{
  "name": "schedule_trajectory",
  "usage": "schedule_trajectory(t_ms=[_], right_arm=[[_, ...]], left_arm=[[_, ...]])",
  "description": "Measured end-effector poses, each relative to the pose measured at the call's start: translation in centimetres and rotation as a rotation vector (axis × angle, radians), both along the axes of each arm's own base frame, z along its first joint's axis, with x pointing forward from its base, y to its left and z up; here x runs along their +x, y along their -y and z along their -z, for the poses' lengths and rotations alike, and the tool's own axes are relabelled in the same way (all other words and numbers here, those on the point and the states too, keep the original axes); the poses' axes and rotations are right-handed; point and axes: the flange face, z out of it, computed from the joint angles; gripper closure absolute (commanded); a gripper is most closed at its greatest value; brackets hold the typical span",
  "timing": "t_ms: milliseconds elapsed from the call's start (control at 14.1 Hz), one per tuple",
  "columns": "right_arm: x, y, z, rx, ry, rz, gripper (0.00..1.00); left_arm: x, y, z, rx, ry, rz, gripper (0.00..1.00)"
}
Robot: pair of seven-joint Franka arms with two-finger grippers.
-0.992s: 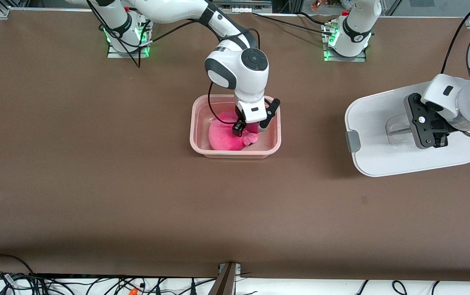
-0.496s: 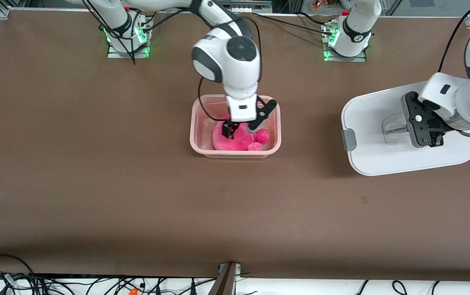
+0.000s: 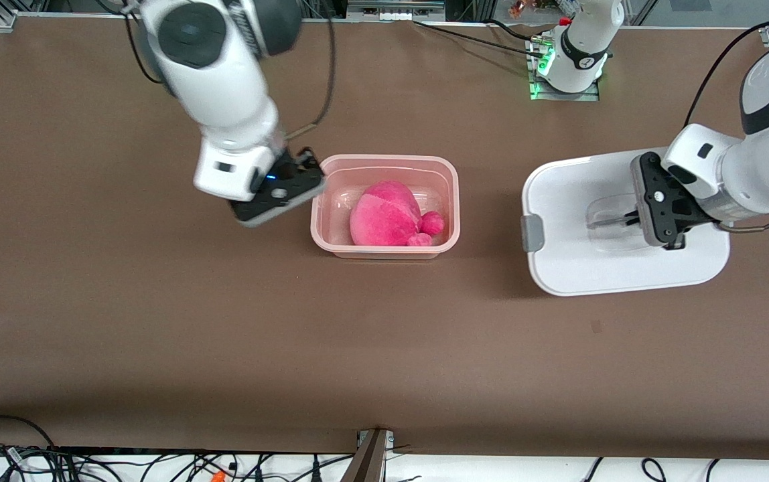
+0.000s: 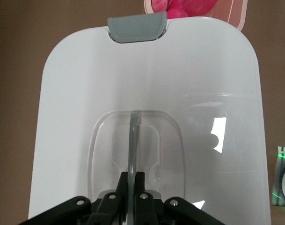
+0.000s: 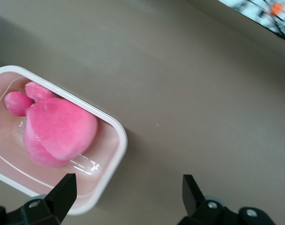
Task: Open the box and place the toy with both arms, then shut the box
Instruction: 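Withdraw the right gripper while the left gripper carries the lid over the box, then lower the lid onto the box with the left gripper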
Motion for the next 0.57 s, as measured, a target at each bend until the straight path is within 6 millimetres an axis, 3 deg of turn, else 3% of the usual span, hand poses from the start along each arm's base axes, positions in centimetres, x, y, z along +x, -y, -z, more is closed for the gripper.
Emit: schedule_trajectory(t_ms=[212,354,567], right_arm=[[-1.5,8.5,-3.0,0.042,-0.037,0.158,0.00],[-3.6,12.8,-4.2,0.057,-0.081,0.280,0.00],[-4.8,19.1,-4.7,0.061,-0.139,0.431,0.00]], left_arm=[[0.0,6.8,1.5,-0.128,0.023,0.055,1.00],[-0.6,11.5,1.9,-0.158,0.038,0.040,1.00],[-3.5,20.3,3.1,-0.176,0.044,0.130,1.00]])
